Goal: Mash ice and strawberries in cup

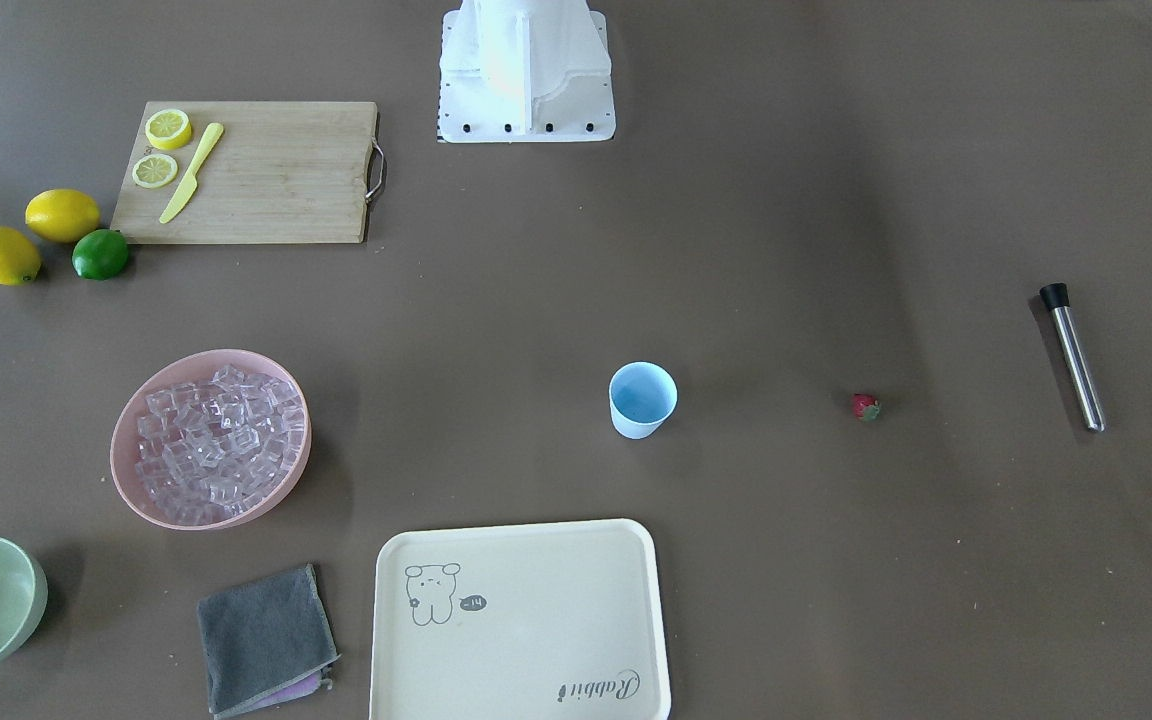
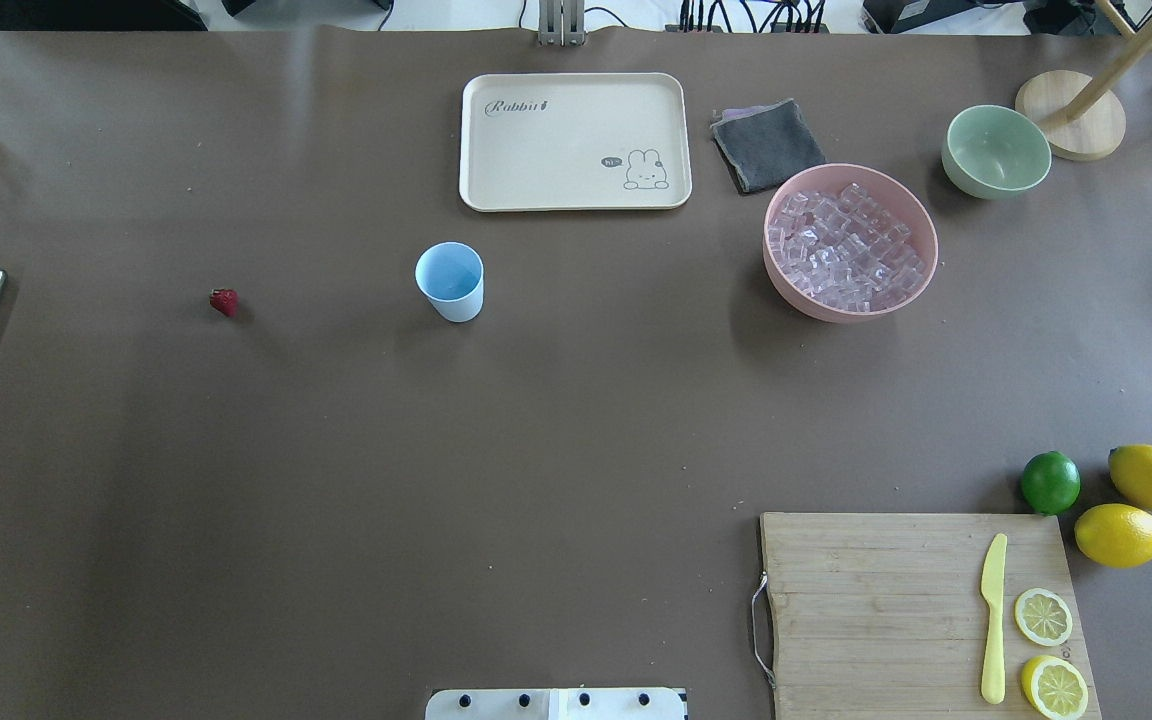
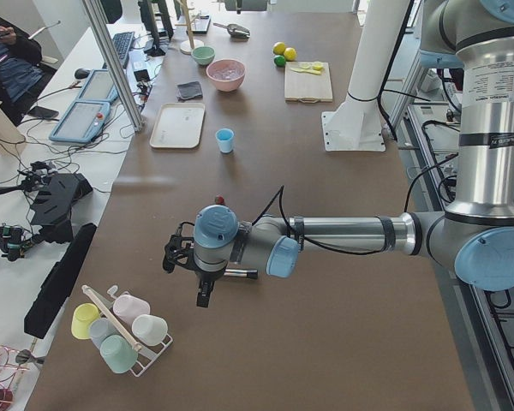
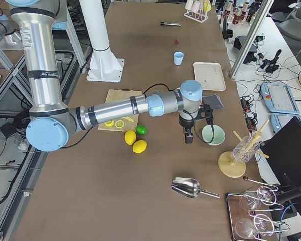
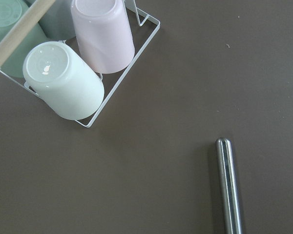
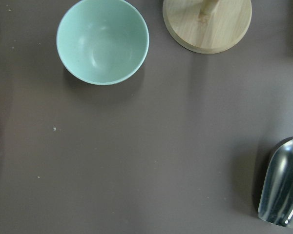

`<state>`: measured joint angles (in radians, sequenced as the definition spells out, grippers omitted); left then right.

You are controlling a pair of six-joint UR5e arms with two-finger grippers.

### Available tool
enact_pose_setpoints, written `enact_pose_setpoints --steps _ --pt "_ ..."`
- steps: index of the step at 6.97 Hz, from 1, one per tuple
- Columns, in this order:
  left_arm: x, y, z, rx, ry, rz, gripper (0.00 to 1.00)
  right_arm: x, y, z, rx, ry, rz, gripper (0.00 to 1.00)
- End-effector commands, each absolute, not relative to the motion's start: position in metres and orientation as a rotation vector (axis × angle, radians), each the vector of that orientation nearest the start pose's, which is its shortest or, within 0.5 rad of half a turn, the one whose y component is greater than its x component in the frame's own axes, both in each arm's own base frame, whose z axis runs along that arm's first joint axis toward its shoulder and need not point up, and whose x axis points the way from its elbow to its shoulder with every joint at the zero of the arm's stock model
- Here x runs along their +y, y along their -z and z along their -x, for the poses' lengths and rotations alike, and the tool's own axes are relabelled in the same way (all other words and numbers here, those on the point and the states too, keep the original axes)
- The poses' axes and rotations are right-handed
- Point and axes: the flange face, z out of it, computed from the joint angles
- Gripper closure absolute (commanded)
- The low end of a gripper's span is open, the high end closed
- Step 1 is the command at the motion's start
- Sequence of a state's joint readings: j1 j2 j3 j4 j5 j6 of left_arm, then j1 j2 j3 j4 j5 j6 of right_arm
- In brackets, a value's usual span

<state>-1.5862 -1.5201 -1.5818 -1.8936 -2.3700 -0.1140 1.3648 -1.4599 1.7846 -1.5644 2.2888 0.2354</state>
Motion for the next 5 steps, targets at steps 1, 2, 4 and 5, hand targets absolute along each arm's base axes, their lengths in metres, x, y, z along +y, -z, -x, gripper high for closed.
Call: enact_pose_setpoints --steps 1,2,4,5 --pt "-0.478 -0.645 0.071 0.805 0.015 -0.225 0.01 -0.522 -0.431 0.149 -0.718 0.121 -0.186 0.03" --pt "-0.478 -0.646 0.072 0.805 0.017 -0.224 0.01 -0.526 -0.4 0.193 -0.742 0.076 -0.172 0.11" --pt "-0.477 -0.648 0.073 0.804 0.017 -0.223 0.01 -0.538 -0.368 0.254 -0.766 0.08 -0.155 0.14" --pt "-0.477 -0.648 0.073 0.804 0.018 -0.223 0.01 -0.547 -0.362 0.276 -0.768 0.087 -0.143 0.14"
